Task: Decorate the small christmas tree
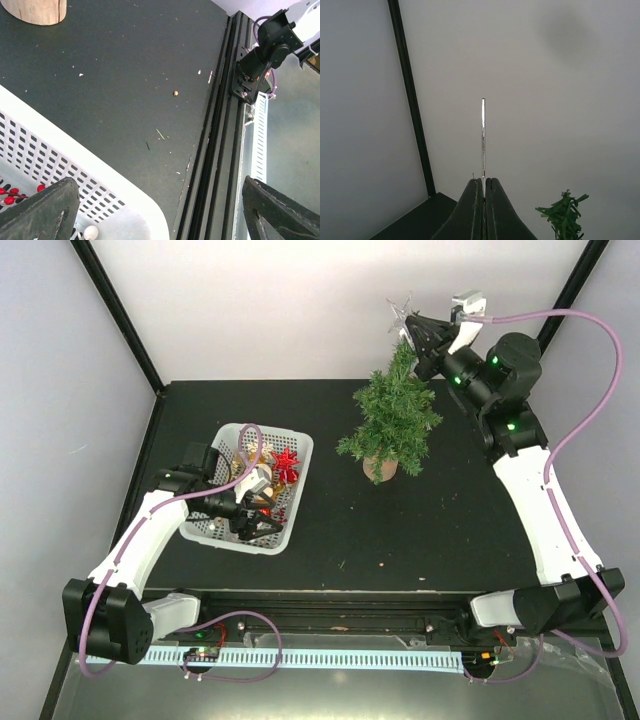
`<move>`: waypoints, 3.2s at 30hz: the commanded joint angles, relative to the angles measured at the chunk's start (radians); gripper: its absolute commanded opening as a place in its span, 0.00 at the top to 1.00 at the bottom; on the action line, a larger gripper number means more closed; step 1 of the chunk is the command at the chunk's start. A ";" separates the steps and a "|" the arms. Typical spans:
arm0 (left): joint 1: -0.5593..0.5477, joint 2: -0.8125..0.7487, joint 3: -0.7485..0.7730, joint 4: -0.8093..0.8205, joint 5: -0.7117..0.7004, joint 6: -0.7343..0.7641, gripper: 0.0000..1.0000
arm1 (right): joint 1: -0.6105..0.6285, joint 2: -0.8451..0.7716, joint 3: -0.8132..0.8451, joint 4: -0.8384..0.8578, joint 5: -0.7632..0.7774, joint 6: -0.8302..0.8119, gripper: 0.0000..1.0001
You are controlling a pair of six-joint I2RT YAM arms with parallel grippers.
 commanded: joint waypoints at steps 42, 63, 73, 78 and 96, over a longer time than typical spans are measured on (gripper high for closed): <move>0.385 -0.053 0.169 -0.124 -0.422 0.371 0.23 | 0.548 0.553 -0.056 -0.208 0.081 0.015 0.30; 0.064 0.356 0.048 0.013 -0.898 0.450 0.16 | 0.536 0.038 -0.498 0.015 0.360 0.135 0.26; 0.000 0.464 0.040 0.083 -0.926 0.386 0.36 | 0.532 0.017 -0.530 0.035 0.365 0.146 0.25; 0.001 0.421 0.096 0.028 -0.873 0.376 0.98 | 0.529 0.016 -0.538 0.035 0.380 0.145 0.25; -0.001 0.178 0.277 -0.271 -0.806 0.379 0.98 | 0.527 -0.086 -0.578 -0.058 0.434 0.153 0.25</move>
